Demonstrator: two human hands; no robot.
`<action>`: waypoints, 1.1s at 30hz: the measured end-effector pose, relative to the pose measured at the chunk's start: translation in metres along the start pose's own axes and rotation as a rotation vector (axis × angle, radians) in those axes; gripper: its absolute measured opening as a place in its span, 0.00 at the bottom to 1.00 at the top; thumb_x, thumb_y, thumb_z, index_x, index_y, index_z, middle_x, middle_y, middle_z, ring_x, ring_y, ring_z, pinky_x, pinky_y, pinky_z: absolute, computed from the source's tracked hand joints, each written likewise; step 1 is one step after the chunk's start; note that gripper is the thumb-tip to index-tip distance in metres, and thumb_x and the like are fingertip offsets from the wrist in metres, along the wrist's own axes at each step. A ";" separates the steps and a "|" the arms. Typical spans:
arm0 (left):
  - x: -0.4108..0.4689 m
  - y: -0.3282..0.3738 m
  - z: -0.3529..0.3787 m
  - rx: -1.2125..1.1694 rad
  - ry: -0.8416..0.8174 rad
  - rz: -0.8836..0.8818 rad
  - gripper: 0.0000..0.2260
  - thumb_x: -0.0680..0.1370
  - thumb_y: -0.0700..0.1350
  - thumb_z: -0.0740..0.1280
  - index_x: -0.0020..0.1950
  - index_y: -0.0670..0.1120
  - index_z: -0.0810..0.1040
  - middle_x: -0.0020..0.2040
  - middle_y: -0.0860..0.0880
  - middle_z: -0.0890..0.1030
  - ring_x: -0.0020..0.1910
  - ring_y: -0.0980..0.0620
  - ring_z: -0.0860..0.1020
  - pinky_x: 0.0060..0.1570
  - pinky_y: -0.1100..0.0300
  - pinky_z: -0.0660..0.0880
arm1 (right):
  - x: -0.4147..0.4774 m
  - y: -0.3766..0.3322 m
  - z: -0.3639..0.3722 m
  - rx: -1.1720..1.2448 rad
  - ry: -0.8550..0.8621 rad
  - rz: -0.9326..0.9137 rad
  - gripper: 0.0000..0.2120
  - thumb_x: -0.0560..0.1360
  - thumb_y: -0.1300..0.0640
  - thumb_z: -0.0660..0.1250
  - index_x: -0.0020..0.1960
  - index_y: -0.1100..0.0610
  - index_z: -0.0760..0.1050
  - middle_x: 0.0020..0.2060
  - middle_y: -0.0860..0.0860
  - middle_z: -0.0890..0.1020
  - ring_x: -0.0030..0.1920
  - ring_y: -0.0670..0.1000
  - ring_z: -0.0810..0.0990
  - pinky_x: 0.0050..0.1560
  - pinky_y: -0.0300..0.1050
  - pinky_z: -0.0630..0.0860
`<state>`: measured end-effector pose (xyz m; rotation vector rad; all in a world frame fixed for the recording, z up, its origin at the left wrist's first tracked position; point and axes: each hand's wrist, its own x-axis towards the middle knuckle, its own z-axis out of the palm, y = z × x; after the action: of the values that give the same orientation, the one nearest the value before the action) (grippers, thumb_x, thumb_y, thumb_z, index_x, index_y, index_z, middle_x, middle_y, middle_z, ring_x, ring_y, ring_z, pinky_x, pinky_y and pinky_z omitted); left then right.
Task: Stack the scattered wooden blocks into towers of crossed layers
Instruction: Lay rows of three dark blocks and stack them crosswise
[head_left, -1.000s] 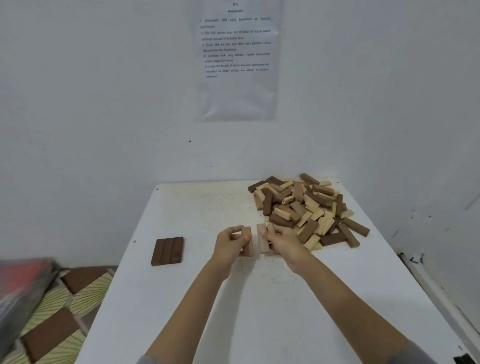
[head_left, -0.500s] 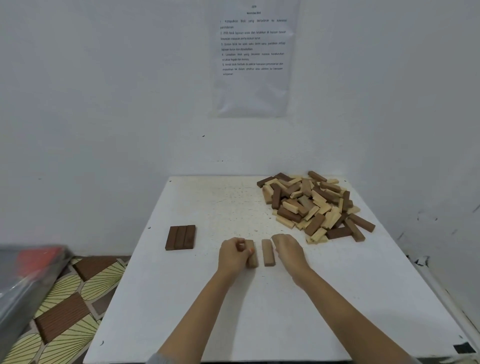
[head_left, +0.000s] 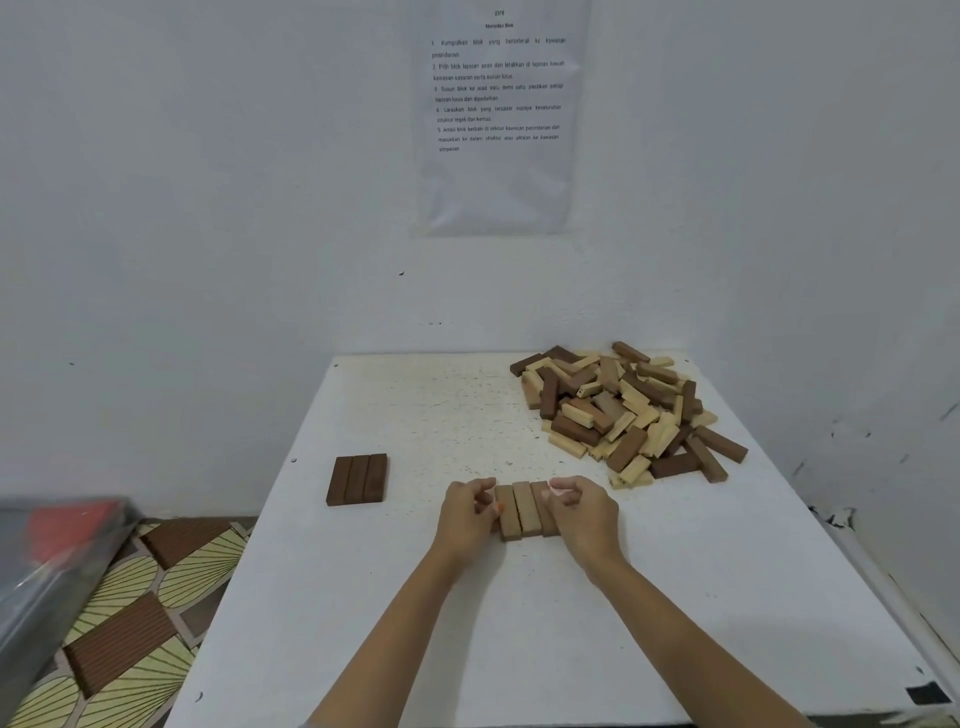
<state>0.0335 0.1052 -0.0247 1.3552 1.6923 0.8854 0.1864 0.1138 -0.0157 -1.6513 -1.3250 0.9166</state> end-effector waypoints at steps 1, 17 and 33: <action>0.000 0.000 0.000 -0.001 0.000 0.004 0.16 0.79 0.35 0.64 0.67 0.41 0.74 0.57 0.38 0.75 0.53 0.45 0.78 0.58 0.56 0.75 | -0.002 0.001 0.000 0.019 -0.021 -0.013 0.12 0.75 0.63 0.69 0.58 0.63 0.78 0.37 0.50 0.76 0.39 0.45 0.75 0.38 0.30 0.70; -0.015 -0.009 -0.005 0.307 0.130 0.112 0.24 0.69 0.58 0.75 0.58 0.48 0.74 0.54 0.53 0.70 0.56 0.53 0.70 0.49 0.68 0.63 | -0.005 0.007 -0.008 -0.292 -0.351 -0.338 0.34 0.67 0.54 0.72 0.69 0.41 0.63 0.55 0.41 0.68 0.58 0.44 0.63 0.65 0.45 0.61; -0.025 -0.021 0.010 0.776 -0.041 0.289 0.43 0.71 0.73 0.33 0.77 0.47 0.33 0.78 0.51 0.33 0.75 0.55 0.29 0.65 0.61 0.22 | -0.012 0.037 0.007 -0.973 -0.274 -0.387 0.37 0.81 0.42 0.36 0.69 0.68 0.69 0.67 0.63 0.73 0.67 0.62 0.73 0.70 0.56 0.48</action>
<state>0.0360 0.0770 -0.0438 2.1486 1.9228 0.3263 0.1926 0.0983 -0.0519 -1.8482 -2.4215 0.2415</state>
